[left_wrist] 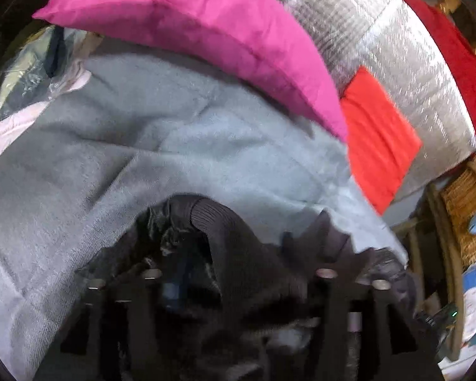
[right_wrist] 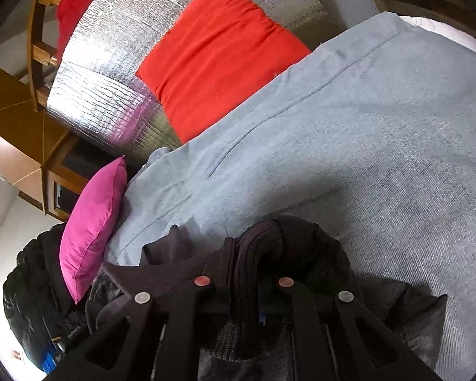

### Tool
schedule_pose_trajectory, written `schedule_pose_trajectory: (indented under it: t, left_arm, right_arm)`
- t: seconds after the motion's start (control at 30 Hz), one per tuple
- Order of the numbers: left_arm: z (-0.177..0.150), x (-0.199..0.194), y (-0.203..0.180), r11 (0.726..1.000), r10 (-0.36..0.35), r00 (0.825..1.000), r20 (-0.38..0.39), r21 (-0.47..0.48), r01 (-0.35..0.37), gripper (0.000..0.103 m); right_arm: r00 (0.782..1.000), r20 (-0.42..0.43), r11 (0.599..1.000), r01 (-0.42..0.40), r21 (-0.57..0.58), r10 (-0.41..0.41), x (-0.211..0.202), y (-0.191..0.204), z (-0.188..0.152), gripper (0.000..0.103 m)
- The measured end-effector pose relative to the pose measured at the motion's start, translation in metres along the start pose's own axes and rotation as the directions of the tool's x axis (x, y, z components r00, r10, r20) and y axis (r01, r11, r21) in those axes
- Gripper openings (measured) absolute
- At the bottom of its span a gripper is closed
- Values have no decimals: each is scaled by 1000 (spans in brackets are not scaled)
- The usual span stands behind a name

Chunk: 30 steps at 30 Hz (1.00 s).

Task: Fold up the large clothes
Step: 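Open both grippers and release the hem onto the folded jacket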

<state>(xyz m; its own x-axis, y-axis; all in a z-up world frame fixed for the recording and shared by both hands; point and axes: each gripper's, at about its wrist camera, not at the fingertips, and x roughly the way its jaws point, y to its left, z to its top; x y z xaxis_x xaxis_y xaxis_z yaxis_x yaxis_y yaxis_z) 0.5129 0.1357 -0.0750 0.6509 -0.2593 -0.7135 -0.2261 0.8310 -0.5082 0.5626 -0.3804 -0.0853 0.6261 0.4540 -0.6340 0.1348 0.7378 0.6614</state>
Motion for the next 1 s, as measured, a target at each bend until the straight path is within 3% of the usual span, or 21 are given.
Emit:
schedule_pose_trajectory:
  t: [0.03, 0.07, 0.1, 0.2, 0.23, 0.33, 0.47, 0.57, 0.67, 0.77, 0.83, 1.0]
  left_arm:
    - [2, -7, 0, 1000, 8, 1000, 24, 0, -8, 79]
    - [5, -14, 0, 1000, 12, 999, 48, 4, -12, 82]
    - [9, -23, 1, 1000, 13, 998, 68, 9, -13, 82]
    - [15, -44, 10, 1000, 4, 997, 82, -2, -4, 83]
    - [15, -51, 14, 1000, 3, 996, 91, -6, -2, 83]
    - [5, -81, 27, 1000, -4, 991, 134, 19, 2, 83]
    - [-35, -129, 51, 996, -17, 982, 190, 86, 0, 83]
    - [-80, -155, 76, 997, -20, 978, 210, 79, 3, 86]
    - [-120, -164, 95, 998, 1, 980, 199, 63, -14, 87]
    - [-151, -158, 106, 1000, 5, 989, 149, 27, -9, 87]
    - [-160, -148, 105, 1000, -3, 993, 121, 14, 2, 87]
    - [-166, -126, 99, 1000, 23, 996, 81, 12, -24, 87]
  right_arm:
    - [1000, 2, 1000, -7, 5, 7, -2, 0, 1, 19]
    - [1000, 3, 1000, -15, 10, 15, -3, 1, 1, 22]
    - [1000, 3, 1000, -25, 13, 25, -5, 4, 2, 32]
    - [998, 20, 998, -61, 16, 61, -14, 10, 5, 87]
    - [997, 54, 999, -46, 6, 46, -22, 13, 7, 91]
    - [991, 123, 999, -45, 0, 44, -50, 17, 9, 91]
    - [987, 141, 995, -69, -70, 79, -96, 25, -6, 91]
    - [982, 126, 982, -124, -145, 143, -147, 25, -57, 91]
    - [982, 123, 985, -128, -115, 142, -181, -3, -126, 92]
    - [990, 97, 995, -101, -10, 102, -189, -41, -186, 92]
    - [994, 66, 992, -94, 80, 89, -181, -62, -208, 92]
    - [994, 42, 980, -104, 168, 98, -154, -76, -205, 92]
